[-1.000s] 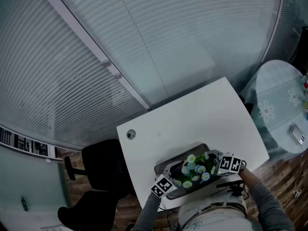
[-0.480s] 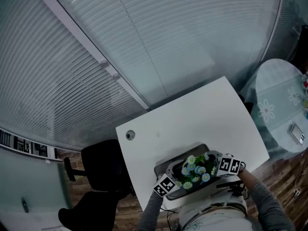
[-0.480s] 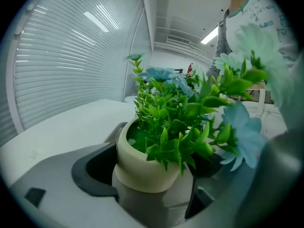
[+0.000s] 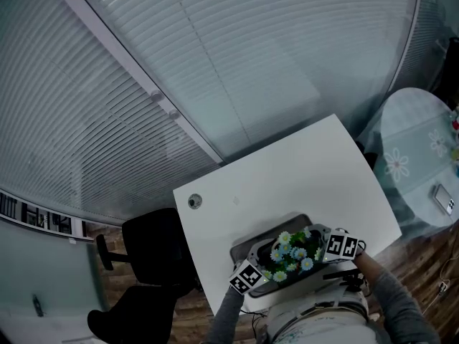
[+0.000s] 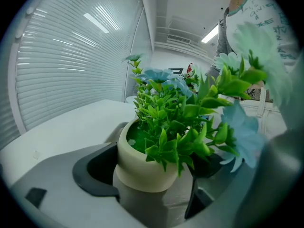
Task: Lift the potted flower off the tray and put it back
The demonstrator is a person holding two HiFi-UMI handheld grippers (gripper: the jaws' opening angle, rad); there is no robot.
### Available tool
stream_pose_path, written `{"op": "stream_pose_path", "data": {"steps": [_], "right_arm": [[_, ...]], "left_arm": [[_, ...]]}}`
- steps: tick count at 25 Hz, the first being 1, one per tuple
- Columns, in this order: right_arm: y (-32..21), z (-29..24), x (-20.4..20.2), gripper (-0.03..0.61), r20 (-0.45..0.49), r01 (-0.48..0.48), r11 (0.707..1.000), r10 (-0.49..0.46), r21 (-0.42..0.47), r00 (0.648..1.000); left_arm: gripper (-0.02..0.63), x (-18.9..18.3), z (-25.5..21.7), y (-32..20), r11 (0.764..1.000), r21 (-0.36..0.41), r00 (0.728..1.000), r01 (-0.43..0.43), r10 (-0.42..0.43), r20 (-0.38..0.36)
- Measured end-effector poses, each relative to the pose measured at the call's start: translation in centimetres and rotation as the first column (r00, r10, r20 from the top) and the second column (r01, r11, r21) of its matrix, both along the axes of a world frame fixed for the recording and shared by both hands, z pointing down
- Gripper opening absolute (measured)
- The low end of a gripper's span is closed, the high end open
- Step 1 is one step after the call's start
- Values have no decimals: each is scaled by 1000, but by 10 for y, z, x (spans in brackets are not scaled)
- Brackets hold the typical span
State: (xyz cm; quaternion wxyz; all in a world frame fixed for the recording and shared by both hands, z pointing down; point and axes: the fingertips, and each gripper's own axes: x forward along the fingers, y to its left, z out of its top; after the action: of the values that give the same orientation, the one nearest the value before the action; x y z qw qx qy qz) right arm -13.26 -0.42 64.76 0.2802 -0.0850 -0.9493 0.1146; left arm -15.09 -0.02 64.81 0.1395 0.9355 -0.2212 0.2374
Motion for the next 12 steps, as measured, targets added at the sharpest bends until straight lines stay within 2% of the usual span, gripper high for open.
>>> {"op": "stream_pose_path", "data": {"steps": [12], "right_arm": [[4,-2,1,380,-12,27,1000,-27,-7,1000]], "left_arm": [[440,-1,-9,6,1000,8,1000,30,-30,0]]}}
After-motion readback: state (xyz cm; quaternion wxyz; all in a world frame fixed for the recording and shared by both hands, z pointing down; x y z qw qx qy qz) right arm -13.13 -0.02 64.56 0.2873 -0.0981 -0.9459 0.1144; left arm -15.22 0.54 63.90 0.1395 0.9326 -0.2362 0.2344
